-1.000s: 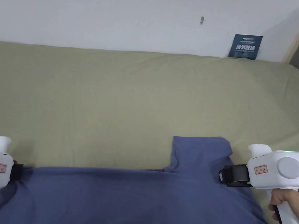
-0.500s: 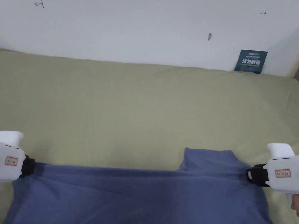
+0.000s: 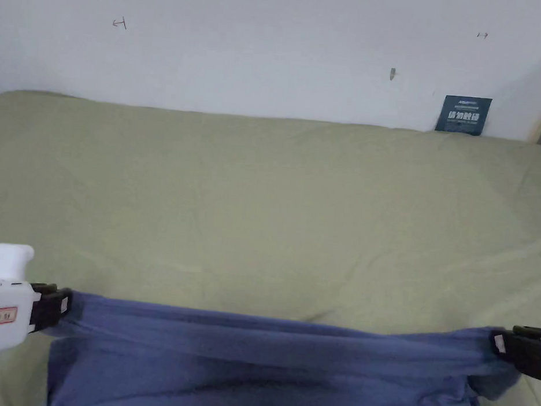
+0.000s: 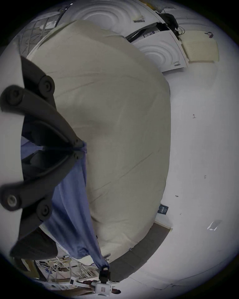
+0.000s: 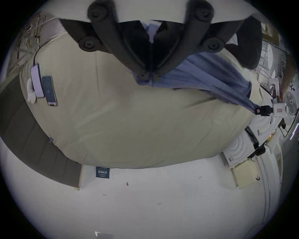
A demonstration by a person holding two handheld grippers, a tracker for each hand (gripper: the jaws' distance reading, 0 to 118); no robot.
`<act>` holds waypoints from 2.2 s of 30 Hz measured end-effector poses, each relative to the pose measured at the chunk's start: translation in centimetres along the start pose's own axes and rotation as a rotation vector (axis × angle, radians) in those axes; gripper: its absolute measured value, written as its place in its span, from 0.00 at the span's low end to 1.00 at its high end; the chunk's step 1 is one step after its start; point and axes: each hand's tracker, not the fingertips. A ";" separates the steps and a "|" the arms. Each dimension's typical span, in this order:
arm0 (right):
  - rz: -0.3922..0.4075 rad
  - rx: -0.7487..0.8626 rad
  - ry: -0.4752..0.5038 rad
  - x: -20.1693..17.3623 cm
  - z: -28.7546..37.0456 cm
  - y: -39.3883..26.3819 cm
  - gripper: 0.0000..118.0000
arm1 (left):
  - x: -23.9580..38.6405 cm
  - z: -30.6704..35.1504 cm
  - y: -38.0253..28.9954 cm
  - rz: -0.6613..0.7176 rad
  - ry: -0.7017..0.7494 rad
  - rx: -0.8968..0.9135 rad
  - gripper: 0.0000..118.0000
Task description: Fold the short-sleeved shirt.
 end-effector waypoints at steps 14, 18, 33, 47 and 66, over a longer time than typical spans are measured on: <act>0.039 -0.154 -0.125 -0.1 -2.0 -9.1 0.95 | -0.4 0.4 -10.2 -0.001 0.055 -0.030 0.99; -0.008 0.002 -0.095 -1.5 0.6 -6.2 0.95 | -1.0 2.0 -7.6 0.011 0.070 0.084 0.99; 0.154 0.760 -0.247 -18.9 8.3 -1.3 0.01 | 16.9 11.7 -1.7 -0.039 0.162 0.699 0.00; 0.134 0.784 -0.231 -21.8 7.1 -1.0 0.01 | 12.1 7.9 -0.9 -0.013 0.081 0.382 0.00; 0.151 0.676 -0.234 -24.2 2.8 -2.6 0.01 | -9.7 -5.7 -4.7 0.440 -0.369 -0.414 0.00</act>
